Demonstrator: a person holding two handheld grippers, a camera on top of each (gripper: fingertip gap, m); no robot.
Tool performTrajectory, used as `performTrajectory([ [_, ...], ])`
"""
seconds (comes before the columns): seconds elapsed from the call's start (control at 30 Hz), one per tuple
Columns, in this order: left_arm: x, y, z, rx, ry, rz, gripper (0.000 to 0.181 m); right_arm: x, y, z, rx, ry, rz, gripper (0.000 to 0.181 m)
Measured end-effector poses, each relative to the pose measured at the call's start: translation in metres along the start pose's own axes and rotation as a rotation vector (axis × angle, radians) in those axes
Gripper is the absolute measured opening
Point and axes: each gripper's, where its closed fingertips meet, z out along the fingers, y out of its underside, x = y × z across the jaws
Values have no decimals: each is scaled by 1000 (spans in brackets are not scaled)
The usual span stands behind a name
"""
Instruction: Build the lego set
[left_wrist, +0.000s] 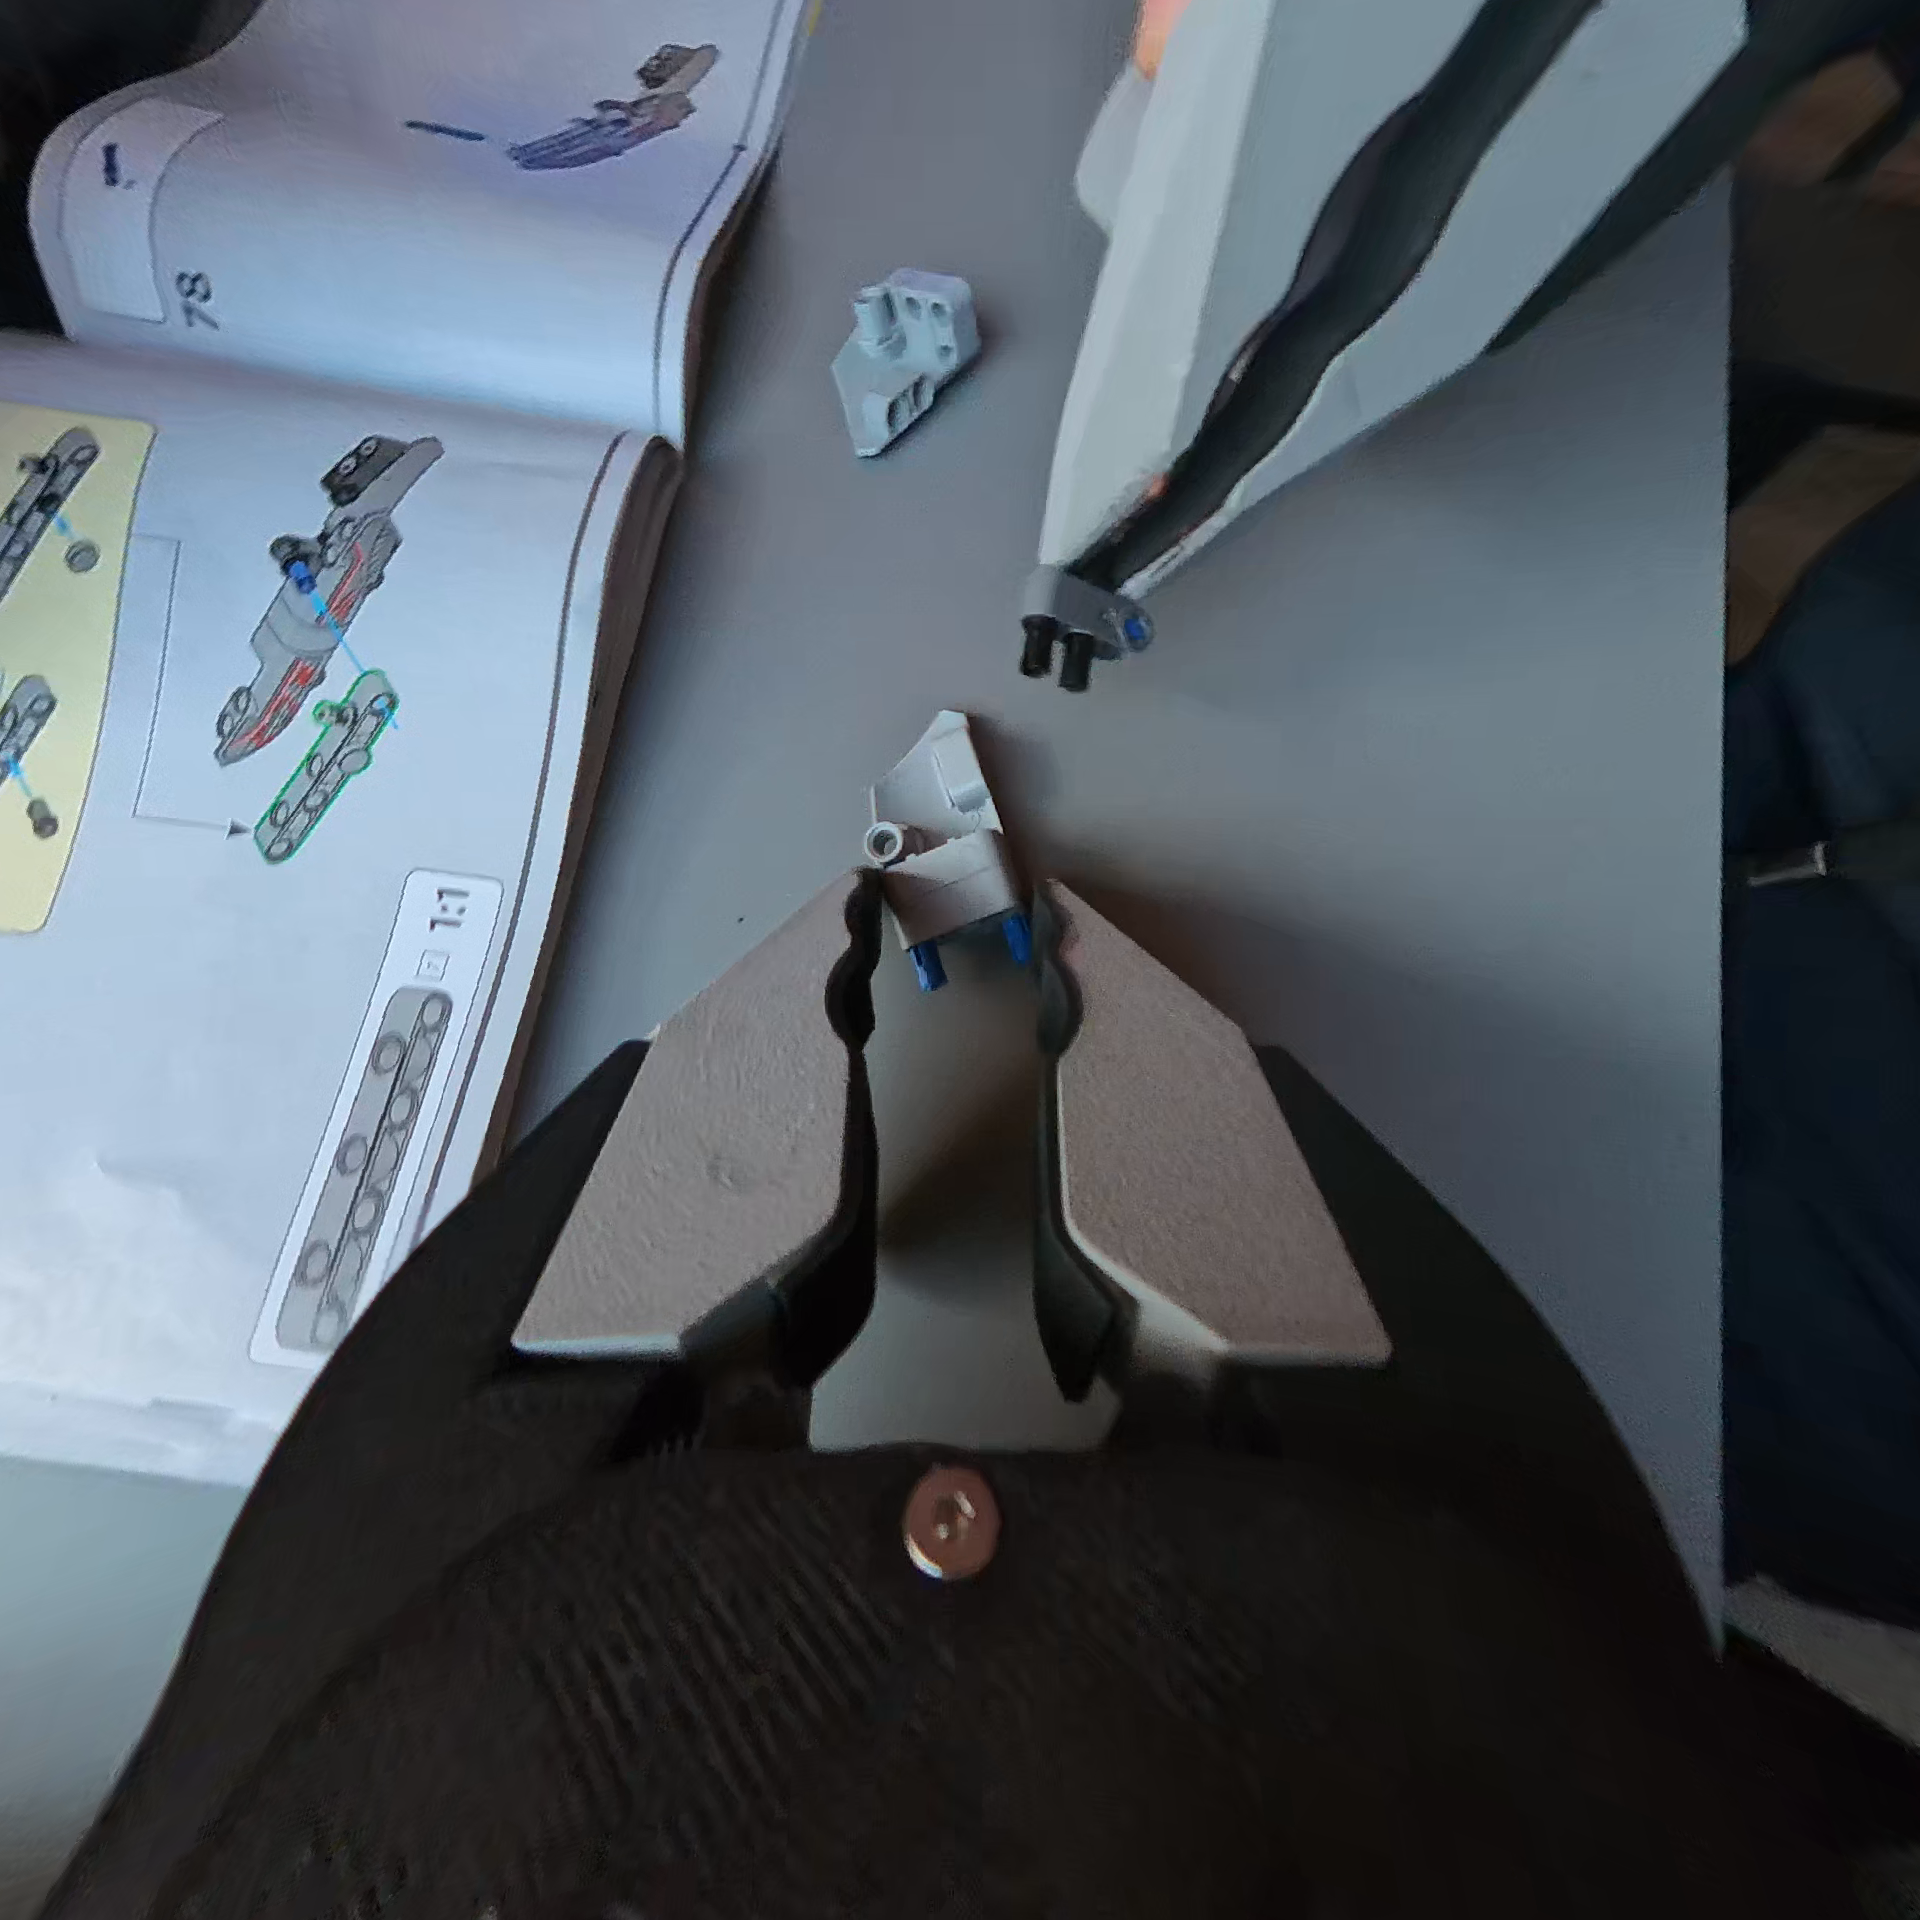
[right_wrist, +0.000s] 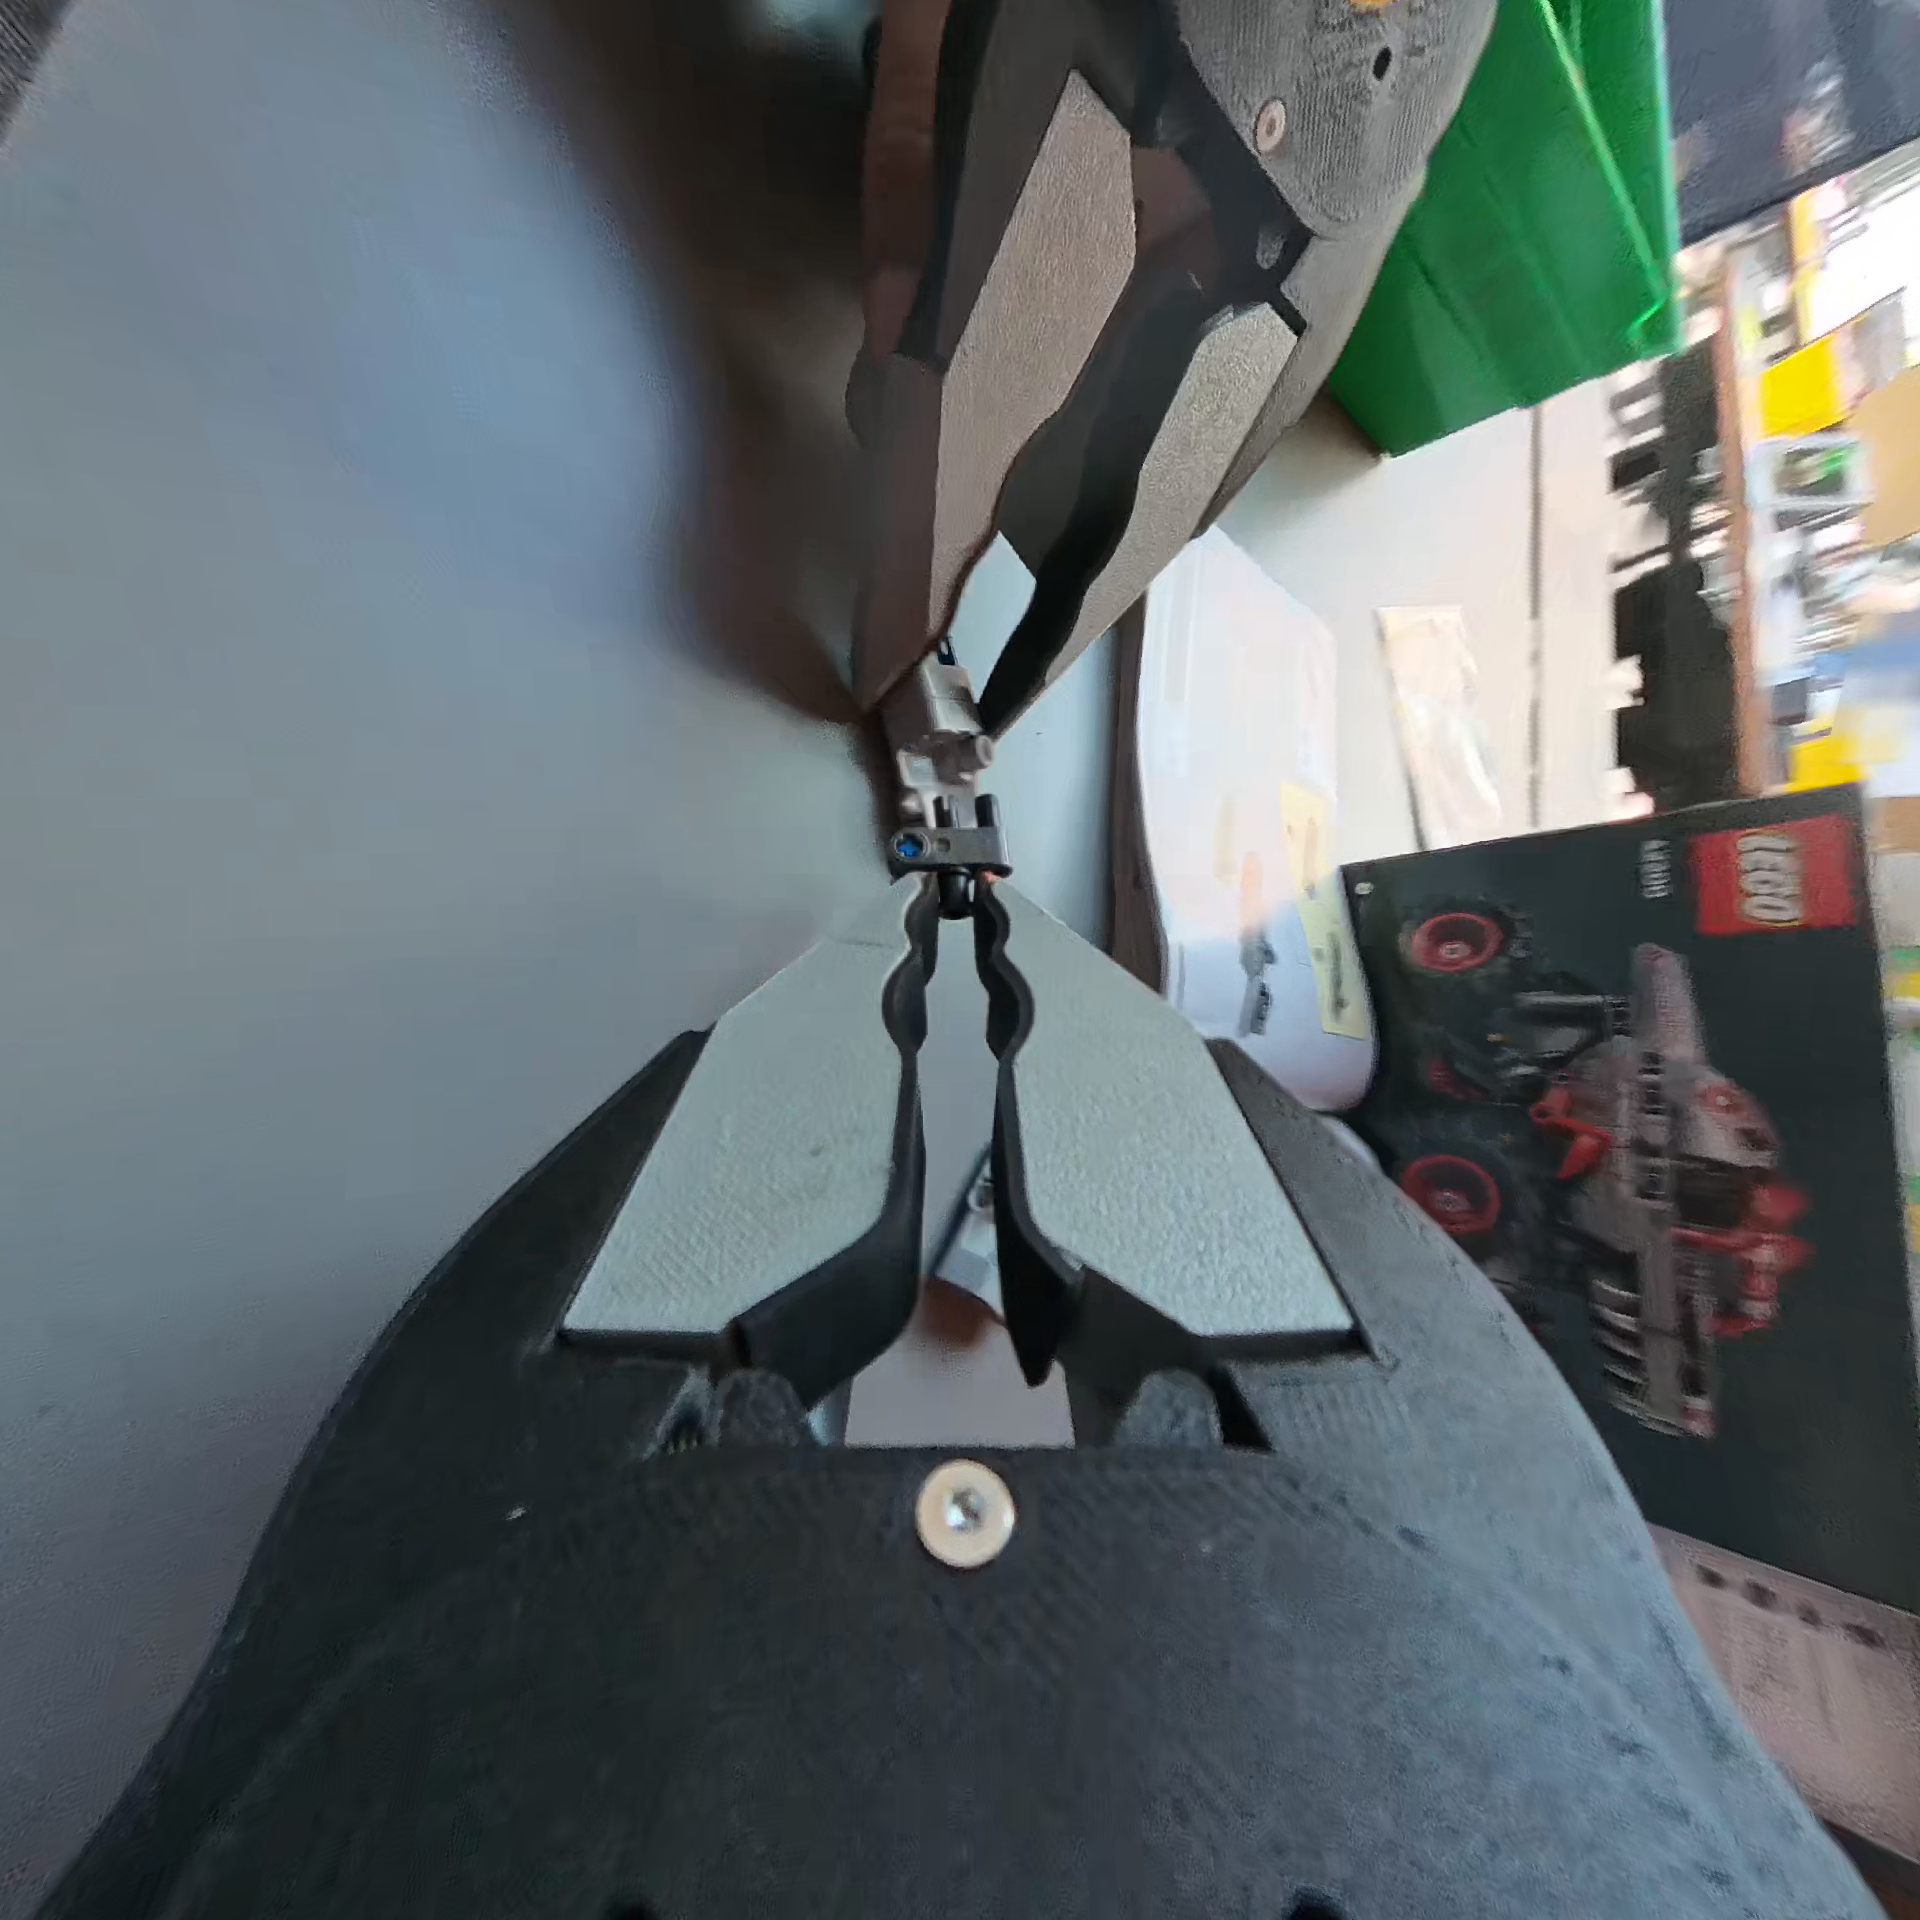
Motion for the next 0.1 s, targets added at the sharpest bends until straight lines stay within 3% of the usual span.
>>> performTrajectory([
  [0.03, 3, 0, 1, -1, 21, 55, 26, 1, 0, -1, -18, 39, -53, 4],
  [0.1, 3, -1, 1, -9, 24, 121, 26, 2, -2, -4, -56, 126, -180, 4],
])
